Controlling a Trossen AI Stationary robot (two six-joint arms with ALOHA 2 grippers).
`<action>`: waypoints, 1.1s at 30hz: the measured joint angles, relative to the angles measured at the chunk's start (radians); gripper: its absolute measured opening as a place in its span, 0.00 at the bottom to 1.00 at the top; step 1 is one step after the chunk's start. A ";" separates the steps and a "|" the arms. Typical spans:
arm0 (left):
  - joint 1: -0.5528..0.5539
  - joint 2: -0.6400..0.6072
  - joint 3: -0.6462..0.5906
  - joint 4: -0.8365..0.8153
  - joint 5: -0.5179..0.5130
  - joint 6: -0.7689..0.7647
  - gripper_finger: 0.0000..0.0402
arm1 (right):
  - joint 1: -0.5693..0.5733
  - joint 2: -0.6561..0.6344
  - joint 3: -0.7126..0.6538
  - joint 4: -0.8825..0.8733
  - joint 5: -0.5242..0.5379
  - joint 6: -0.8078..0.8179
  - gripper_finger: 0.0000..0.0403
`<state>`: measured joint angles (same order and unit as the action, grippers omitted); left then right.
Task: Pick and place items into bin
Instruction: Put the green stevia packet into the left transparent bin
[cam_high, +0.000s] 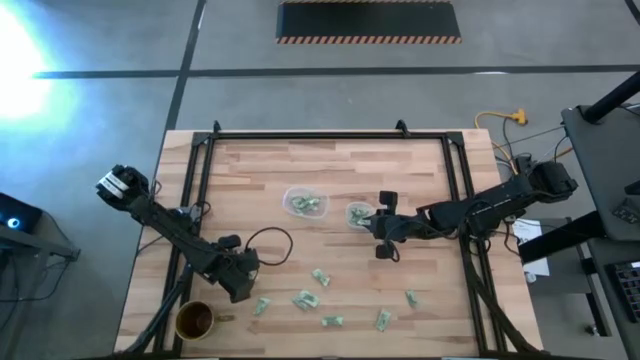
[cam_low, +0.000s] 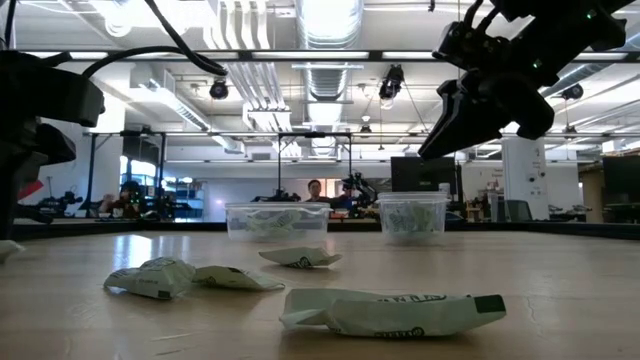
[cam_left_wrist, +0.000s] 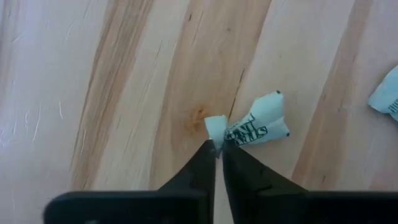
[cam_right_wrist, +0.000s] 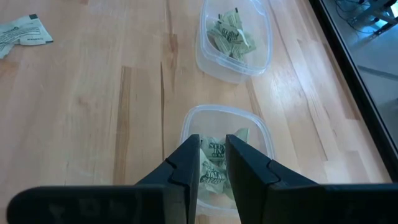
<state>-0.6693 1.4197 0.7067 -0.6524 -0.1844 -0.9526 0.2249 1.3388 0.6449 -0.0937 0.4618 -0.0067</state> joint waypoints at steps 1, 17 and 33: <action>0.000 0.000 0.000 0.000 0.000 0.000 0.01 | 0.000 0.000 0.000 0.000 0.000 0.000 0.17; 0.000 0.001 -0.006 -0.012 -0.021 0.000 0.00 | 0.000 0.000 0.000 0.000 0.000 0.000 0.17; 0.000 0.001 -0.004 -0.011 -0.119 0.050 0.00 | 0.000 0.000 0.000 0.000 0.000 0.003 0.17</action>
<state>-0.6693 1.4204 0.7029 -0.6636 -0.3032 -0.9026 0.2249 1.3388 0.6449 -0.0937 0.4619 -0.0036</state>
